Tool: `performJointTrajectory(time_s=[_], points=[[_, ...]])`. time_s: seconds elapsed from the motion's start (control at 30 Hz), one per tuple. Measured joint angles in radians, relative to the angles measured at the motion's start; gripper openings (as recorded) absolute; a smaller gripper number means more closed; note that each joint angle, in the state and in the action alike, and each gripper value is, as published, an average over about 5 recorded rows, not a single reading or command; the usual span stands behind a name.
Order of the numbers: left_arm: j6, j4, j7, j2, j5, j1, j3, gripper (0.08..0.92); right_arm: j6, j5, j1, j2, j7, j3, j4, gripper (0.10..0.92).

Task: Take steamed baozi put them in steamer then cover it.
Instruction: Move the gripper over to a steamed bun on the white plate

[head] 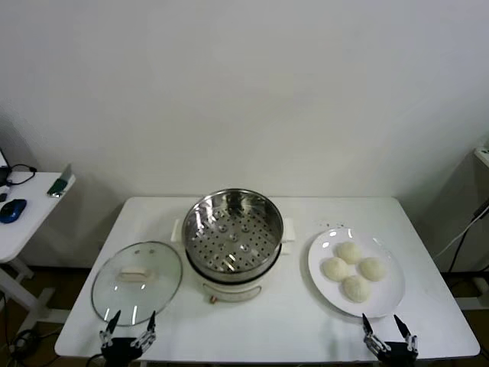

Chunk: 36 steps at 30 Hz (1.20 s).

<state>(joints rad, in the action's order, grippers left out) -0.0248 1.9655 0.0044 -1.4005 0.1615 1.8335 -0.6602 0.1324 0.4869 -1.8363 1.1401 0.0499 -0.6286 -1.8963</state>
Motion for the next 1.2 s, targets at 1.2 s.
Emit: performJointTrajectory(time_s=[1.2], points=[[0.004, 0.005, 0.01, 0.023, -0.005, -0.031, 0.028, 0.823, -0.331, -0.278, 1.361, -0.675, -0.782, 0.835, 0.372, 0.823]])
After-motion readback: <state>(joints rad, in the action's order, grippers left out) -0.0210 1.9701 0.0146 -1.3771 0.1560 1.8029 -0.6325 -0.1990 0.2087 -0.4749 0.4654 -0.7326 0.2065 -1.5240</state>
